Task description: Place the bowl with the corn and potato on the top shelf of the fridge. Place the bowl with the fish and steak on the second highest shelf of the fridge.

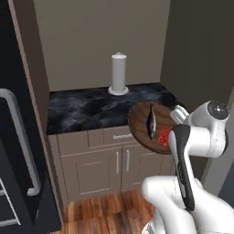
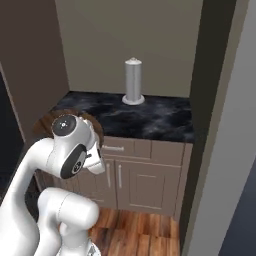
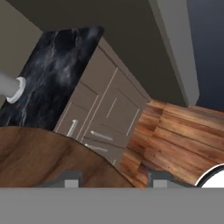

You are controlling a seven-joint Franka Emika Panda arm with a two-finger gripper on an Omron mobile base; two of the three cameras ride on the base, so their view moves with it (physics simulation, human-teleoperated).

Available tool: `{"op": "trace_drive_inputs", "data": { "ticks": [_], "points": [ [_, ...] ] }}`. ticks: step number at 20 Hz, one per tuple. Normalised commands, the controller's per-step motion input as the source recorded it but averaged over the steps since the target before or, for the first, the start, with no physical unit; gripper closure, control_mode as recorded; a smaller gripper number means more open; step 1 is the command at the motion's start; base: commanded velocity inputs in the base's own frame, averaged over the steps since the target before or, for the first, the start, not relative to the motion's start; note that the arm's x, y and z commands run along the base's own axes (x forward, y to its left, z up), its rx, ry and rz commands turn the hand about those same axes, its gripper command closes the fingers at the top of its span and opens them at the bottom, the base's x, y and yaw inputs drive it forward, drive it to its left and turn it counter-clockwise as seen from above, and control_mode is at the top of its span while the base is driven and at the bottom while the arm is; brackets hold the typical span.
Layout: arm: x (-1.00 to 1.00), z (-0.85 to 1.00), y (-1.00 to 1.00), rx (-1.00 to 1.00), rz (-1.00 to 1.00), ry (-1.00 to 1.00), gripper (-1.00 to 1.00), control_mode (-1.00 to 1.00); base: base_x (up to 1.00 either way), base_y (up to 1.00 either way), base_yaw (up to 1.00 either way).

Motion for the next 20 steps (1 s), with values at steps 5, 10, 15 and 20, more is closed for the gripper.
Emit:
{"op": "trace_drive_inputs", "data": {
  "ticks": [5, 10, 15, 20],
  "points": [
    [0.00, 0.00, 0.00, 0.00, 0.00, 0.00, 1.00, 1.00, -0.89, 0.98, 0.20],
    [0.00, 0.00, 0.00, 0.00, 0.00, 0.00, 1.00, 1.00, -1.00, 0.59, 0.10],
    [0.00, 0.00, 0.00, 0.00, 0.00, 0.00, 1.00, 1.00, -0.21, 0.81, 0.08],
    [0.00, 0.00, 0.00, 0.00, 0.00, 0.00, 1.00, 1.00, 0.01, 1.00, 0.07]
  ]
}}
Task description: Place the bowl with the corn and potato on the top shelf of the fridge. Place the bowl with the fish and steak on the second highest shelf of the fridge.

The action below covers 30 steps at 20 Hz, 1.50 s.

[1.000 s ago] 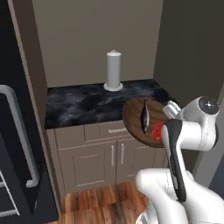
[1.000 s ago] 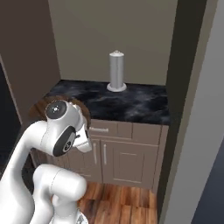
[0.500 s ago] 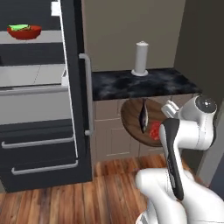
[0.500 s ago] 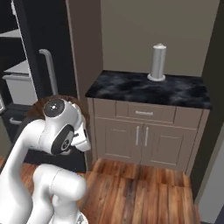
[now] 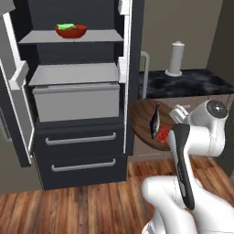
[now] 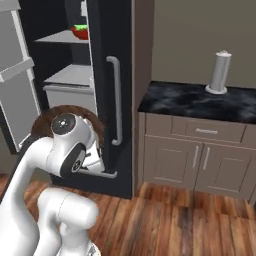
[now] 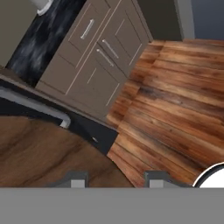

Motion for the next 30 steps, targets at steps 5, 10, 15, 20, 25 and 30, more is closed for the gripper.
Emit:
{"op": "trace_drive_inputs", "data": {
  "ticks": [5, 10, 15, 20, 25, 30],
  "points": [
    [0.00, 0.00, 0.00, 0.00, 0.00, 0.00, 1.00, 1.00, -0.23, 0.55, 0.02],
    [0.00, 0.00, 0.00, 0.00, 0.00, 0.00, 1.00, 1.00, 0.16, 0.61, 0.00],
    [0.00, 0.00, 0.00, 0.00, 0.00, 0.00, 1.00, 1.00, 0.46, 0.62, 0.00],
    [0.00, 0.00, 0.00, 0.00, 0.00, 0.00, 1.00, 1.00, 0.53, 0.43, 0.00],
    [0.00, 0.00, 0.00, 0.00, 0.00, 0.00, 1.00, 1.00, 0.65, 0.30, 0.00],
    [0.00, 0.00, 0.00, 0.00, 0.00, 0.00, 1.00, 1.00, 0.64, 0.09, 0.00]
  ]
}}
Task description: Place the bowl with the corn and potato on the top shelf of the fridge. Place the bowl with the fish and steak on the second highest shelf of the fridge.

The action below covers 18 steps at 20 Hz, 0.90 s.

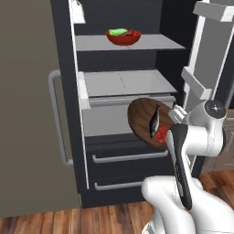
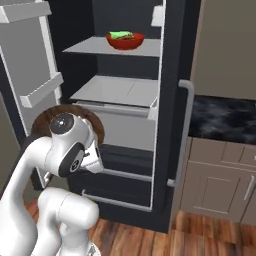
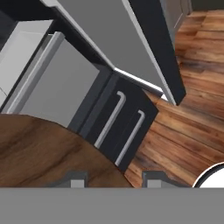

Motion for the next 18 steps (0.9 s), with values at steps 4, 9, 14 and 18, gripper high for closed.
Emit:
{"op": "trace_drive_inputs", "data": {
  "ticks": [4, 9, 14, 18],
  "points": [
    [0.00, 0.00, 0.00, 0.00, 0.00, 0.00, 1.00, 1.00, 0.59, 0.19, 0.00],
    [0.00, 0.00, 0.00, 0.00, 0.00, 0.00, 1.00, 1.00, 0.53, 0.19, 0.00],
    [0.00, 0.00, 0.00, 0.00, 0.00, 0.00, 1.00, 1.00, 0.37, 0.31, 0.00],
    [0.00, 0.00, 0.00, 0.00, 0.00, 0.00, 1.00, 1.00, 0.52, 0.34, 0.00]
  ]
}}
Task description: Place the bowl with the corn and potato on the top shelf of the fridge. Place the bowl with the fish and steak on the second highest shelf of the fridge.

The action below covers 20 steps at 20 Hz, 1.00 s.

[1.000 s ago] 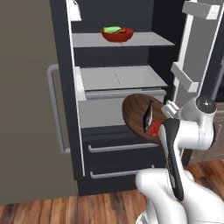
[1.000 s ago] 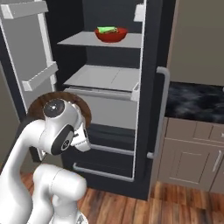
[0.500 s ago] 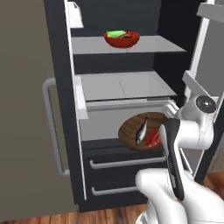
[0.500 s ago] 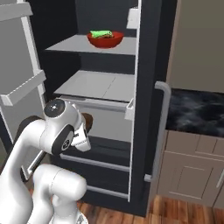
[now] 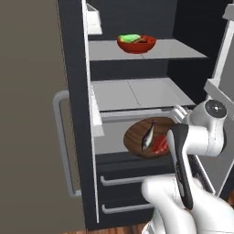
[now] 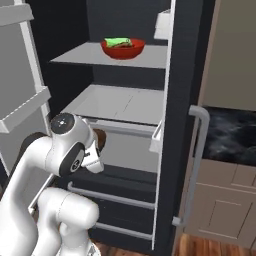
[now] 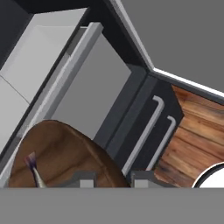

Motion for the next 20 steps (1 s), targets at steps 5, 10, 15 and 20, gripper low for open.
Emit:
{"op": "trace_drive_inputs", "data": {
  "ticks": [5, 10, 15, 20],
  "points": [
    [0.00, 0.00, 0.00, 0.00, 0.00, 0.00, 1.00, 1.00, 0.62, 0.24, 0.00],
    [0.00, 0.00, 0.00, 0.00, 0.00, 0.00, 1.00, 1.00, 0.60, 0.11, 0.00],
    [0.09, 0.01, 0.03, 0.00, 0.00, -0.02, 1.00, -1.00, 0.38, 0.11, 0.00],
    [0.34, 0.08, -0.02, 0.15, -0.03, -0.09, 1.00, -1.00, 0.00, 0.00, 0.00]
  ]
}}
